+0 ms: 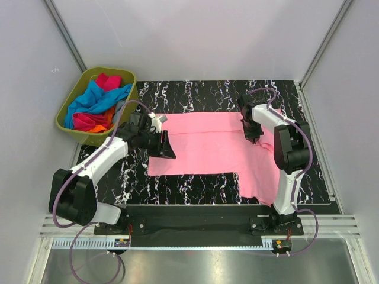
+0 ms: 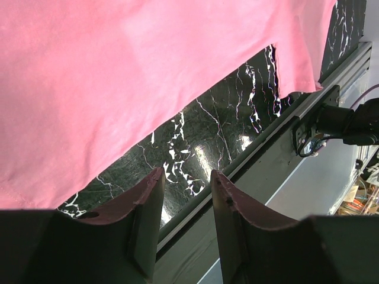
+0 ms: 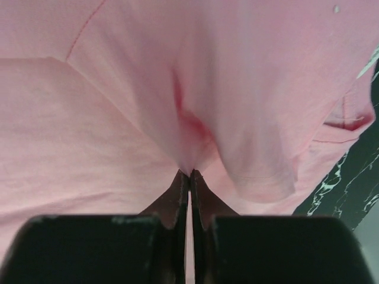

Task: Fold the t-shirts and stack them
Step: Fold the tshirt

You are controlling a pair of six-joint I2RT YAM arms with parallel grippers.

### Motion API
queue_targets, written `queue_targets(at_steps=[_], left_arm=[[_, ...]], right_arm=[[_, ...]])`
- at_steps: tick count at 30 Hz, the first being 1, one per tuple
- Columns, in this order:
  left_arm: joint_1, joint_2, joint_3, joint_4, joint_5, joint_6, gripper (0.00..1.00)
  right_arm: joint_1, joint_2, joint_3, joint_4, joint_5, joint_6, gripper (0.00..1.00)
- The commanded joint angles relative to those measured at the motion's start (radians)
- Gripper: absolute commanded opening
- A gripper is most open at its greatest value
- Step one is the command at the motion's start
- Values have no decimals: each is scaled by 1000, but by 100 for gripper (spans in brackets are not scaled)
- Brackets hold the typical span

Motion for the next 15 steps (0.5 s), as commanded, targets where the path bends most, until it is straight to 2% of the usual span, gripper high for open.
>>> queue_targets(at_steps=[1, 15], left_arm=[[15, -6, -3, 43, 44, -1, 42], [62, 14, -12, 50, 82, 0, 42]], right_arm=[[3, -53, 8, -69, -74, 51, 2], [5, -59, 41, -163, -255, 164, 2]])
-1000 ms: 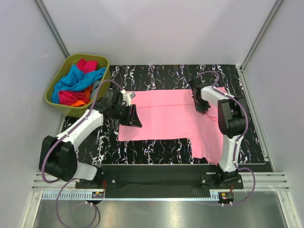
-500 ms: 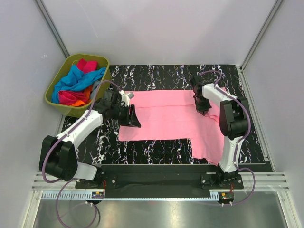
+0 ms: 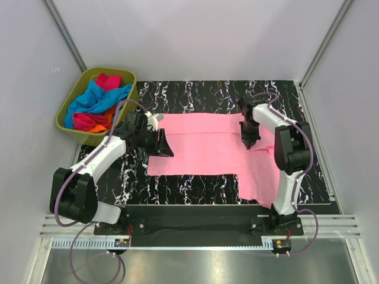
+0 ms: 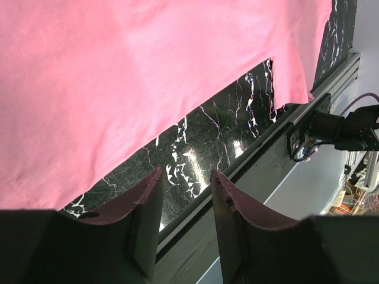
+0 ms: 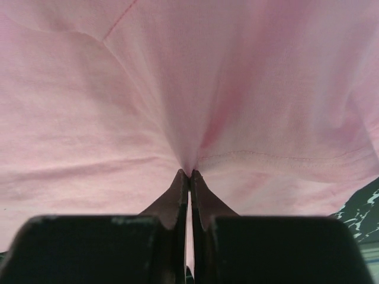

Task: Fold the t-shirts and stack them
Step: Fold the tshirt

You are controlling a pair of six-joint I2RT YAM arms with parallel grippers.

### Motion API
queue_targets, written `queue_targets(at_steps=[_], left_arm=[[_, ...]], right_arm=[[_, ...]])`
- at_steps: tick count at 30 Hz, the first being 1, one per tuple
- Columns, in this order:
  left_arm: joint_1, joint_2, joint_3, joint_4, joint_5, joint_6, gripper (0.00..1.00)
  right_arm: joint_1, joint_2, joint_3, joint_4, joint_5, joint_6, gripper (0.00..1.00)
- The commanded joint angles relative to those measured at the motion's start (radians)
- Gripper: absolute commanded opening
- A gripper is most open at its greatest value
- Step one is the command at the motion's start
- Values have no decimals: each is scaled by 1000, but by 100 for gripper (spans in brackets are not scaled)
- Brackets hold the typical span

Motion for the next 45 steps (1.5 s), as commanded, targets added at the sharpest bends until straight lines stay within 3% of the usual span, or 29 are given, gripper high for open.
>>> queue_targets(at_steps=[1, 12, 15, 17, 22, 26, 28, 35, 40, 45], left_arm=[[11, 3, -8, 41, 44, -1, 42], [39, 18, -20, 61, 38, -18, 42], [45, 29, -14, 69, 41, -24, 42], [48, 34, -10, 77, 43, -29, 42], [53, 49, -1, 89, 38, -34, 42], [53, 58, 28, 90, 12, -37, 43], [54, 83, 50, 97, 7, -43, 43], [53, 195, 153, 161, -23, -81, 43], [73, 329, 275, 186, -82, -101, 43], [96, 458, 398, 210, -108, -133, 43]], right_arm=[[5, -44, 38, -57, -69, 45, 2], [-2, 13, 60, -40, -151, 141, 5], [-20, 25, 49, -8, -267, 206, 8], [-29, 22, 40, 6, -312, 229, 20], [-80, -71, 0, -8, -278, 191, 32], [-190, -200, -20, 23, -206, 190, 49], [-235, -206, -15, 81, -173, 197, 50], [-402, -85, 102, 253, -143, 152, 53], [-446, 24, 238, 284, -175, 97, 64], [-466, 157, 360, 307, -203, 97, 66]])
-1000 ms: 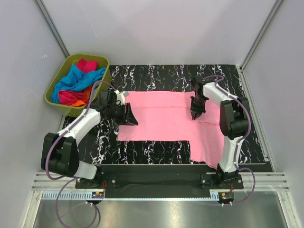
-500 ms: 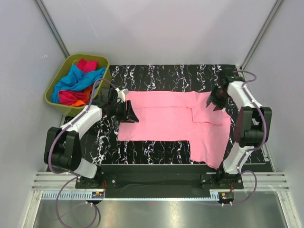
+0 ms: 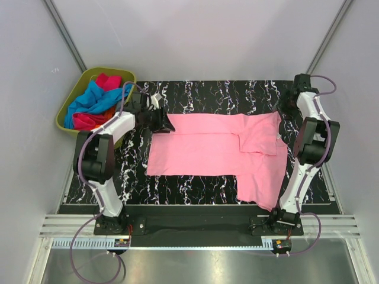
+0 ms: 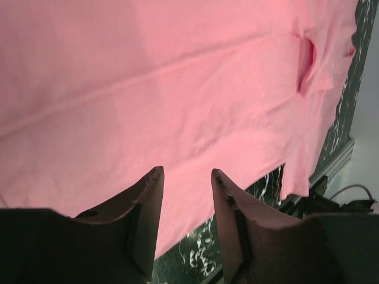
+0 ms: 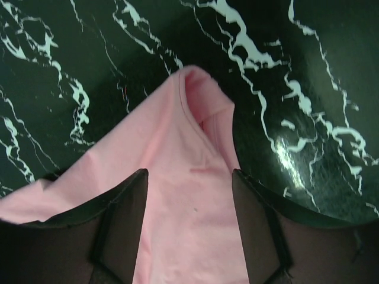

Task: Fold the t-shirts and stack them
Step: Fold the tshirt

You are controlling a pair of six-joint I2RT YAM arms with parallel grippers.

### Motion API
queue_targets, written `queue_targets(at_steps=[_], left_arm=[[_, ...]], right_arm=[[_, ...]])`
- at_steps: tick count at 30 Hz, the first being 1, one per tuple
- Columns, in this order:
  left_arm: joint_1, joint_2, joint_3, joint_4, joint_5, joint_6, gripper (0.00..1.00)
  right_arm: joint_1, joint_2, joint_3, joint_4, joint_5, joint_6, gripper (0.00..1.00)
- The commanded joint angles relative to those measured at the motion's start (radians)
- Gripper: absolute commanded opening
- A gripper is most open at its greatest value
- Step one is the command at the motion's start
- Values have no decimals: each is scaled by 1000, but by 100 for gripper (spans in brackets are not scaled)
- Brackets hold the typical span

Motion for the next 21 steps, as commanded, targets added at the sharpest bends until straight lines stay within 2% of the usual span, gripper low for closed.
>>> queue_targets(at_steps=[1, 5, 12, 15, 16, 21], left_arm=[[18, 80, 101, 83, -38, -45, 43], [21, 165, 164, 128, -41, -94, 43], [38, 253, 143, 223, -75, -200, 37], [49, 289, 152, 229, -86, -220, 37], [52, 295, 155, 236, -87, -233, 37], [82, 339, 155, 266, -84, -295, 37]], right_arm=[[-10, 67, 88, 60, -24, -26, 66], [-10, 134, 141, 74, -26, -39, 65], [-10, 219, 208, 89, -37, -44, 58], [-10, 237, 213, 88, -26, -33, 47], [-10, 237, 210, 89, 4, -26, 34], [-10, 260, 217, 92, 83, -13, 17]])
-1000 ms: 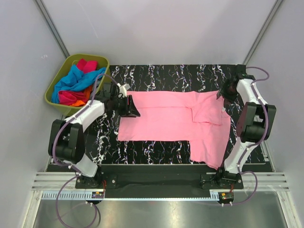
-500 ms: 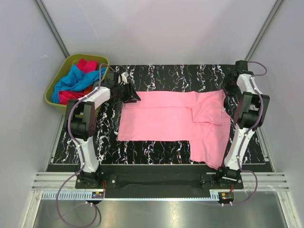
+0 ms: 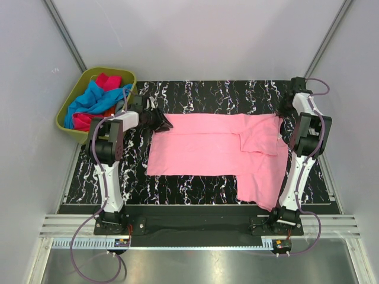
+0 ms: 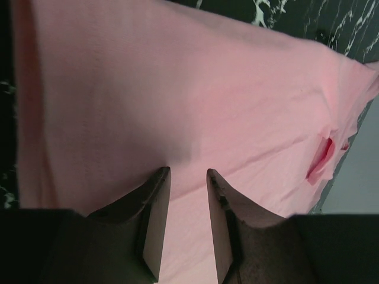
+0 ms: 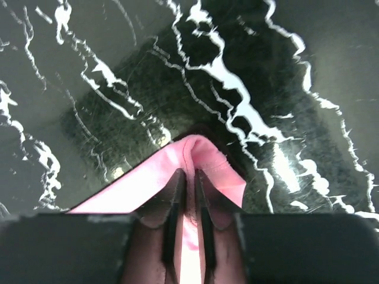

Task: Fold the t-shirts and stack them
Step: Fold the tshirt

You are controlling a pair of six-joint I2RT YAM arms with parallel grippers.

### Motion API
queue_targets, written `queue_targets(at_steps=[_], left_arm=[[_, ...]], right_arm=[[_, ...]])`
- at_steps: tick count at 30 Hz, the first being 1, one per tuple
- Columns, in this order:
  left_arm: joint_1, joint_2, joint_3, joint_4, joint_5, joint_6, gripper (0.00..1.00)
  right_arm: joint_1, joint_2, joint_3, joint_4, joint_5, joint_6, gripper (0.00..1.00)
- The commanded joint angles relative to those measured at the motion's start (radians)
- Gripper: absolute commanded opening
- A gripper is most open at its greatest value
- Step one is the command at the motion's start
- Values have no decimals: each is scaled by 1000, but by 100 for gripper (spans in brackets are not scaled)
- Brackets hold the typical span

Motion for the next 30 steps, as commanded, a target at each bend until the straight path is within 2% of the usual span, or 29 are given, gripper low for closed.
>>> queue_targets(at_steps=[1, 2, 6, 12, 18, 22, 23, 26, 30], left_arm=[[26, 26, 28, 72, -14, -62, 37], [35, 33, 33, 74, -15, -65, 37], [53, 82, 56, 82, -5, -84, 37], [72, 156, 125, 117, 20, -130, 37], [81, 219, 260, 114, 34, -128, 37], [75, 182, 317, 78, 26, -69, 38], [73, 167, 315, 68, 20, -56, 39], [59, 73, 271, 14, 8, -4, 41], [38, -107, 133, -7, 26, 21, 48]], right_arm=[[-2, 26, 55, 31, 90, 20, 15], [-2, 39, 68, 31, 105, 29, 12], [-4, 80, 131, 31, 135, 84, 7], [-4, 175, 271, 31, 106, 181, 8], [-1, 281, 484, 16, 14, 190, 10], [-1, 338, 649, -117, 7, 146, 35], [-1, 341, 706, -153, 44, 128, 47], [-7, 271, 705, -256, 153, 54, 64], [-22, 103, 564, -305, 231, -14, 69]])
